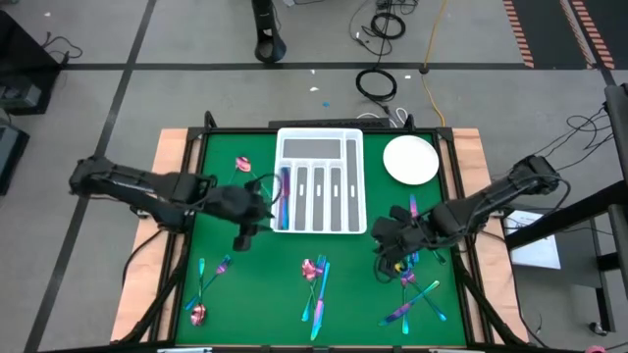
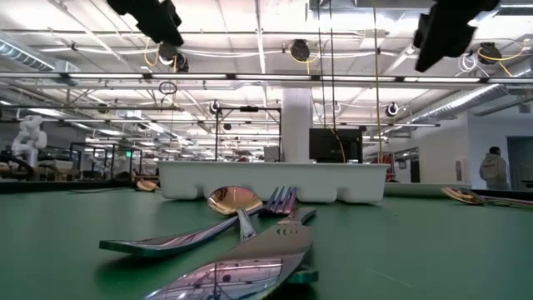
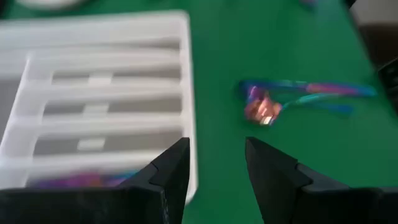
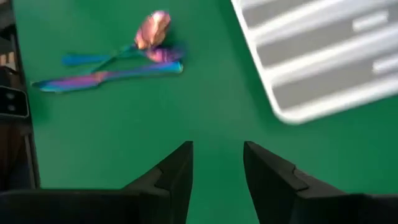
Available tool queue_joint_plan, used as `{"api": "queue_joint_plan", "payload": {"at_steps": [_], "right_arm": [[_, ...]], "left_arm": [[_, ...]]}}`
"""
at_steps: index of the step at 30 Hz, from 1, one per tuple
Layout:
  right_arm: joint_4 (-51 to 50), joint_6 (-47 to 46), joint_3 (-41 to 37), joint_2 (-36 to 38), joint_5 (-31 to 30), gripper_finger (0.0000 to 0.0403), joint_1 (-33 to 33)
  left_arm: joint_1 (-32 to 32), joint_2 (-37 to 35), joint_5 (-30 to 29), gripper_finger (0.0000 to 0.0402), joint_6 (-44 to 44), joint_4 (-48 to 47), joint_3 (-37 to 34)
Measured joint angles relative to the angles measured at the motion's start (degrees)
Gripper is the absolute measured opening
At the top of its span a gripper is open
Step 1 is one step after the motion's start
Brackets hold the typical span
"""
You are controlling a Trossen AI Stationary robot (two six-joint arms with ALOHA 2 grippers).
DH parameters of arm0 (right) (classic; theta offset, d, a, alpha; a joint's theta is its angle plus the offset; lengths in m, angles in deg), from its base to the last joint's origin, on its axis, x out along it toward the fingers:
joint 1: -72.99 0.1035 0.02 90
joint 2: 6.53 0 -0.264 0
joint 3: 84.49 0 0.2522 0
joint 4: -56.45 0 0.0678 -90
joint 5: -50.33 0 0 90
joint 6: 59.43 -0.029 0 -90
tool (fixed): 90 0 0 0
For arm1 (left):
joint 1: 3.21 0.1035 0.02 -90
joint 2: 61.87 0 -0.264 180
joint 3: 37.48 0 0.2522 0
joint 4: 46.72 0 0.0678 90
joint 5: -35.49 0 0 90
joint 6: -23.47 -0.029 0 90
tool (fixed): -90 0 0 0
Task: Sort silverware
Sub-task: Put the blue table knife into the silverware tray
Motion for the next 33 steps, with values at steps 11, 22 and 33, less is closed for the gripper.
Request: {"api": "queue_joint_plan", "payload": {"at_steps": [11, 22, 33], "right_arm": [[-7.92, -17.97, 0.00, 0.00, 1.45, 0.0130, 5.32], [-5.45, -9.89, 0.00, 0.00, -1.67, 0.0130, 5.74], [-19.34, -33.20, 0.00, -0.02, -0.74, 0.0130, 5.48]], "left_arm": [[-7.95, 2.68, -8.00, 0.0157, -2.99, 34.59, -14.12], [-7.84, 11.99, -8.16, 0.0157, -3.01, 42.84, -14.95], [-5.16, 23.56, -6.45, 0.0157, 3.01, 39.26, -0.80]]}}
